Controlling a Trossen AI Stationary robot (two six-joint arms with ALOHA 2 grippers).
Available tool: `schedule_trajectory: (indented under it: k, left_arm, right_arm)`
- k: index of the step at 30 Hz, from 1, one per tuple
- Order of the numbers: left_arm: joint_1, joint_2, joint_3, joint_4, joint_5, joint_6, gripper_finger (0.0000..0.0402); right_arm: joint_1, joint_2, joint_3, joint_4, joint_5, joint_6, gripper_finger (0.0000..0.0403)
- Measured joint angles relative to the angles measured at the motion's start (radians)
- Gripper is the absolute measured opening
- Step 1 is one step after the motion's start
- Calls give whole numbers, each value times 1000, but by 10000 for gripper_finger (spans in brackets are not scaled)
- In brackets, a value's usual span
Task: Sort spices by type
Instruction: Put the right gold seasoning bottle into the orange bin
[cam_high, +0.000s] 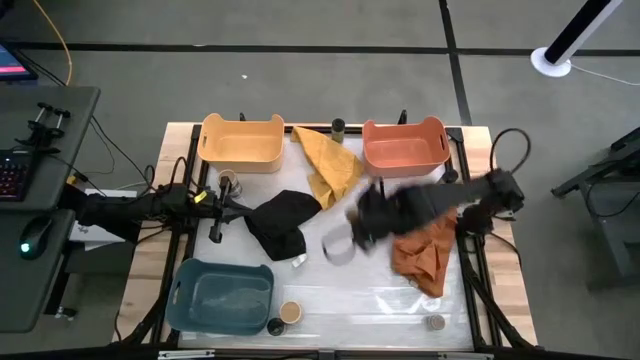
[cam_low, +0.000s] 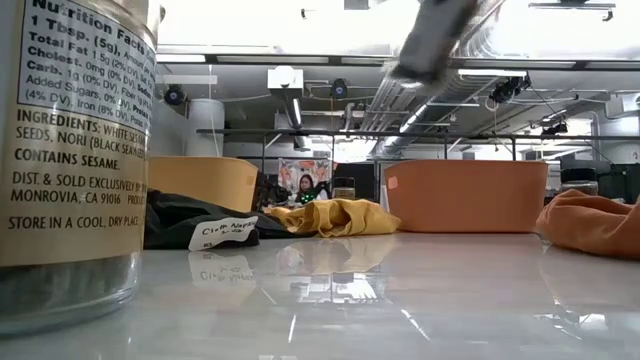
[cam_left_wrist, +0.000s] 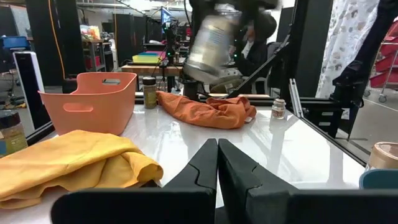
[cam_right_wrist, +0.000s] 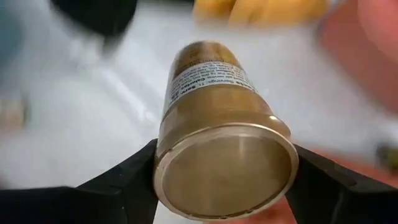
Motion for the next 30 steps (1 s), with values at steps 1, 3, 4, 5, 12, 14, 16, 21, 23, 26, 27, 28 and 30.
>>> schedule_trajectory:
  k: [1, 3, 4, 5, 12, 14, 16, 21, 23, 26, 27, 28, 30]
  left_arm:
    - [0, 0, 0, 0, 0, 0, 1]
    - [0, 0, 0, 2, 1, 0, 1]
    - [0, 0, 0, 2, 2, 0, 1]
    - [0, 0, 0, 5, 2, 0, 1]
    - [0, 2, 0, 4, 1, 0, 1]
    - [0, 2, 0, 4, 1, 0, 1]
    - [0, 2, 0, 4, 0, 0, 1]
    - [0, 2, 0, 4, 0, 0, 1]
    - [0, 2, 0, 4, 0, 0, 1]
    - [0, 2, 0, 4, 0, 0, 1]
    - [0, 2, 0, 4, 0, 0, 1]
    - [0, 2, 0, 4, 0, 0, 1]
    - [0, 2, 0, 4, 0, 0, 1]
  right_arm:
    - [-56, -7, 1, 7, 22, -17, 267]
    - [-175, -17, 2, -7, 56, -68, 267]
    - [-236, -20, -2, -15, 72, -101, 267]
    - [-295, -21, -6, -13, 91, -125, 267]
    - [-706, -22, -8, -4, 149, -279, 267]
    - [-813, -22, -25, -3, 100, -336, 267]
    - [-905, -23, -71, -5, 47, -380, 267]
    - [-1045, -50, -264, 9, -10, -474, 267]
    - [-1076, -76, -338, 51, -11, -511, 267]
    - [-1126, -116, -437, 154, -36, -546, 267]
    - [-1146, -126, -464, 191, -58, -558, 267]
    - [-1168, -130, -487, 214, -79, -572, 267]
    - [-1214, -128, -538, 252, -109, -597, 267]
